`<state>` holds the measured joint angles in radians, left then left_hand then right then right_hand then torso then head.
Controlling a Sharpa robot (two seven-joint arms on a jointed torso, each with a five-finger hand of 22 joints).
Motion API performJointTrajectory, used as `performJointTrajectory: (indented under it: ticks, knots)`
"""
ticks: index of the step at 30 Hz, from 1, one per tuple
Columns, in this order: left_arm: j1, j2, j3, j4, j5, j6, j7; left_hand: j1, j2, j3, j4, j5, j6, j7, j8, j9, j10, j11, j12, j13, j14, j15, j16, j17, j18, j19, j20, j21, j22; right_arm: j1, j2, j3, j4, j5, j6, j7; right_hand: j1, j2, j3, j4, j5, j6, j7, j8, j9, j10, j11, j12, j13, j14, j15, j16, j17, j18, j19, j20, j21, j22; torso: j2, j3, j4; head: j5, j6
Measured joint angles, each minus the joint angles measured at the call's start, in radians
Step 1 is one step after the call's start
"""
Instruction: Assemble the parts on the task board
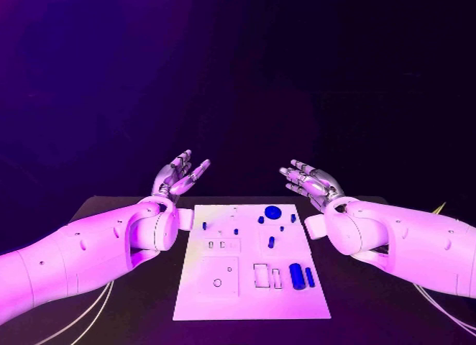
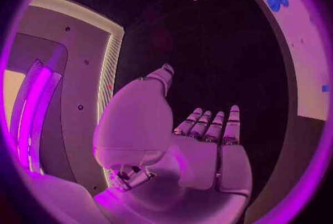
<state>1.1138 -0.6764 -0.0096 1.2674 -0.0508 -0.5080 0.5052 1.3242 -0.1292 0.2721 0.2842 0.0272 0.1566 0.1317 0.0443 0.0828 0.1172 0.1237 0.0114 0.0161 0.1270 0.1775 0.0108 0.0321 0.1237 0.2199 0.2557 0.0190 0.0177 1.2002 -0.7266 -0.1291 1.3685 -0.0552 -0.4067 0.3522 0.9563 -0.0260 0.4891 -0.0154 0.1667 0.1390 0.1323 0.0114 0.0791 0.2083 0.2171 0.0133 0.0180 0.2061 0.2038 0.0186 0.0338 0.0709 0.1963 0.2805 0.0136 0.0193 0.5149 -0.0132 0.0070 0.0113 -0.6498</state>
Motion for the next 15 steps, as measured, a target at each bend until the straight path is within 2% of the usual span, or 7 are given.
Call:
performJointTrajectory:
  ticks: [5, 9, 10, 12, 13, 14, 15]
  knots:
    - [0.004, 0.007, -0.001, -0.019, -0.005, 0.021, -0.001, 0.043, -0.004, 0.000, 0.000, 0.000, 0.005, -0.002, 0.000, 0.009, 0.011, 0.011, 0.000, 0.001, 0.012, 0.012, 0.000, 0.003, 0.000, 0.009, 0.009, 0.000, 0.000, 0.027, 0.010, -0.023, -0.039, -0.013, 0.076, -0.034, 0.026, -0.023, 0.010, -0.010, 0.000, 0.025, -0.002, 0.000, 0.009, 0.012, 0.012, 0.000, 0.003, 0.015, 0.014, 0.007, 0.006, 0.000, 0.008, 0.007, 0.001, 0.003, -0.001, -0.0001, 0.0003, 0.000, 0.000]
    - [0.004, 0.004, -0.001, -0.018, -0.005, 0.029, -0.003, 0.051, 0.005, 0.000, 0.000, 0.000, 0.055, 0.005, 0.020, 0.023, 0.034, 0.033, 0.000, 0.001, 0.052, 0.025, 0.009, 0.019, 0.001, -0.005, 0.023, 0.000, 0.000, 0.037, 0.015, -0.030, -0.056, -0.030, 0.094, -0.044, 0.091, -0.015, 0.036, -0.036, 0.000, 0.092, 0.006, 0.016, 0.033, 0.112, 0.013, 0.012, 0.008, 0.129, 0.011, 0.026, 0.020, 0.007, 0.066, 0.007, 0.012, 0.008, -0.001, -0.0002, 0.0001, 0.000, -0.001]
    - [0.006, -0.009, -0.002, -0.007, -0.008, 0.047, -0.007, 0.051, 0.005, 0.000, 0.000, 0.000, 0.073, 0.004, 0.028, 0.031, 0.049, 0.046, 0.011, 0.002, 0.066, 0.033, 0.024, 0.028, 0.025, 0.005, 0.033, 0.008, 0.003, 0.038, 0.020, -0.031, -0.070, -0.073, 0.067, -0.031, 0.107, -0.020, 0.039, -0.039, 0.000, 0.117, 0.008, 0.035, 0.042, 0.146, 0.015, 0.020, 0.013, 0.162, 0.011, 0.036, 0.028, 0.025, 0.091, 0.008, 0.027, 0.011, 0.000, -0.0004, 0.0001, 0.000, -0.006]
    - [0.011, -0.040, -0.001, 0.004, -0.023, 0.081, -0.017, 0.060, 0.007, 0.006, -0.006, 0.000, 0.145, 0.009, 0.067, 0.065, 0.163, 0.066, 0.035, 0.011, 0.183, 0.060, 0.065, 0.068, 0.028, 0.101, 0.035, 0.036, 0.020, 0.045, 0.020, -0.031, -0.094, -0.178, 0.010, -0.011, 0.141, -0.027, 0.051, -0.052, 0.016, 0.176, 0.012, 0.060, 0.062, 0.232, 0.015, 0.032, 0.016, 0.243, 0.011, 0.054, 0.041, 0.030, 0.145, 0.008, 0.028, 0.014, 0.004, -0.0017, 0.0001, -0.001, -0.016]
    - [0.012, -0.050, -0.001, 0.004, -0.033, 0.091, -0.022, 0.091, 0.003, 0.029, -0.029, 0.000, 0.216, 0.013, 0.098, 0.099, 0.273, 0.098, 0.062, 0.027, 0.310, 0.061, 0.111, 0.107, -0.003, 0.200, 0.034, 0.067, 0.035, 0.048, 0.018, -0.030, -0.100, -0.224, -0.009, -0.007, 0.157, -0.033, 0.054, -0.054, 0.018, 0.211, 0.015, 0.070, 0.072, 0.283, 0.014, 0.039, 0.019, 0.291, 0.010, 0.064, 0.045, 0.030, 0.182, 0.008, 0.049, 0.019, 0.006, -0.0023, 0.0001, -0.001, -0.018]
    - [0.013, -0.057, -0.001, 0.005, -0.044, 0.100, -0.026, 0.104, -0.002, 0.029, -0.029, 0.000, 0.268, 0.018, 0.117, 0.112, 0.357, 0.104, 0.076, 0.029, 0.417, 0.054, 0.146, 0.135, 0.000, 0.303, 0.035, 0.096, 0.055, 0.052, 0.017, -0.029, -0.104, -0.270, -0.022, -0.006, 0.174, -0.039, 0.057, -0.058, 0.026, 0.251, 0.018, 0.082, 0.083, 0.338, 0.012, 0.044, 0.022, 0.343, 0.006, 0.076, 0.055, 0.032, 0.227, 0.007, 0.063, 0.021, 0.008, -0.0024, 0.0002, -0.002, -0.021]
    - [0.013, -0.064, -0.001, 0.010, -0.058, 0.111, -0.032, 0.109, -0.006, 0.016, -0.042, 0.000, 0.315, 0.022, 0.138, 0.125, 0.451, 0.104, 0.096, 0.035, 0.517, 0.038, 0.185, 0.157, 0.000, 0.394, 0.034, 0.127, 0.063, 0.055, 0.017, -0.028, -0.107, -0.331, -0.034, -0.006, 0.190, -0.045, 0.070, -0.070, 0.036, 0.295, 0.021, 0.097, 0.094, 0.390, 0.009, 0.049, 0.023, 0.392, 0.002, 0.087, 0.060, 0.058, 0.275, 0.007, 0.075, 0.027, 0.010, -0.0025, 0.0002, -0.002, -0.025]
